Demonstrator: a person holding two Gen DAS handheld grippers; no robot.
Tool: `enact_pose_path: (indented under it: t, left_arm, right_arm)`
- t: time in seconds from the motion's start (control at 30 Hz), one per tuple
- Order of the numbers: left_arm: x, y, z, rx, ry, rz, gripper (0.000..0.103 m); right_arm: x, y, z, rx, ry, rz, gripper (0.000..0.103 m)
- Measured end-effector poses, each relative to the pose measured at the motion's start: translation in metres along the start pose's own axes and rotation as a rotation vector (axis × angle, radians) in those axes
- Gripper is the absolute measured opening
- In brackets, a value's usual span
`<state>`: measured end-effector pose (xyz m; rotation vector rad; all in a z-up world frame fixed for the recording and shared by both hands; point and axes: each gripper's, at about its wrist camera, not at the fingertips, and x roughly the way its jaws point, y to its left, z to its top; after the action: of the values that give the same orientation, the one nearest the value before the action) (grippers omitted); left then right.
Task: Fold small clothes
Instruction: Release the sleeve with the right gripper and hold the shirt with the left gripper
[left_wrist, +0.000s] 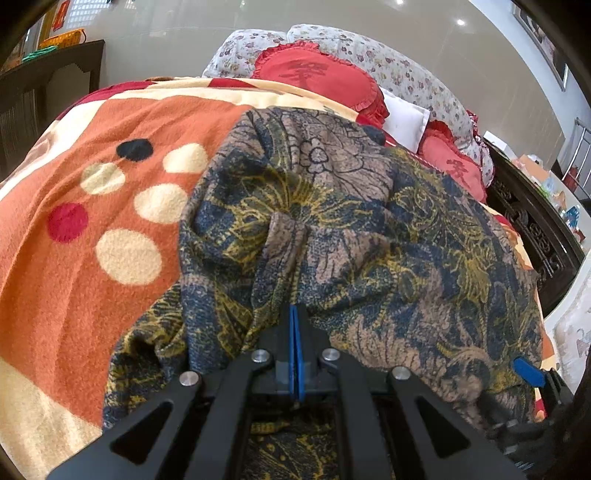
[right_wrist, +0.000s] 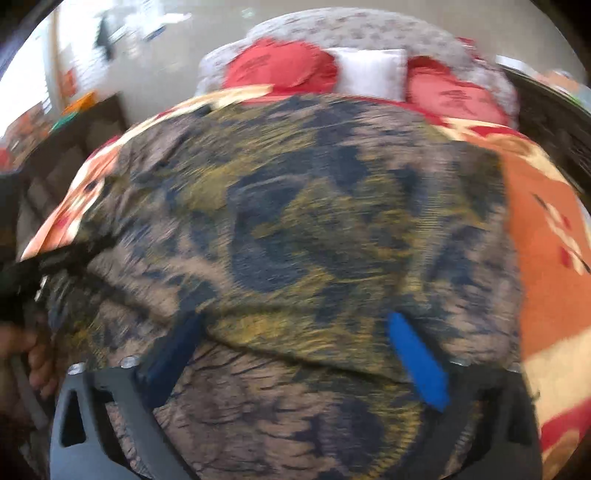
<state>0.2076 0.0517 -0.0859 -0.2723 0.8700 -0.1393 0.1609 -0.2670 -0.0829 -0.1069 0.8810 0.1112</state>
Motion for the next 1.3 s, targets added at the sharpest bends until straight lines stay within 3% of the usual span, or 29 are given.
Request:
enact_pose_path:
  t: [0.07,0.17,0.33,1.3]
  left_arm:
    - [0.0,0.0,0.0,0.001,0.0,0.001,0.004]
    - [0.0,0.0,0.0,0.002,0.001,0.004,0.004]
    - [0.0,0.0,0.0,0.002,0.003,0.004,0.004]
    - [-0.001,0.0,0.001,-0.007,0.012,-0.004,0.004]
  right_arm:
    - [-0.002,0.017,-0.003,-0.078,0.004,-0.1,0.103]
    - [-0.006,0.024,-0.006,-0.107,-0.014,-0.14,0.103]
    - [-0.002,0.009,-0.004,-0.043,0.003,-0.054,0.103]
    - [-0.003,0.014,-0.005,-0.06,0.001,-0.076,0.103]
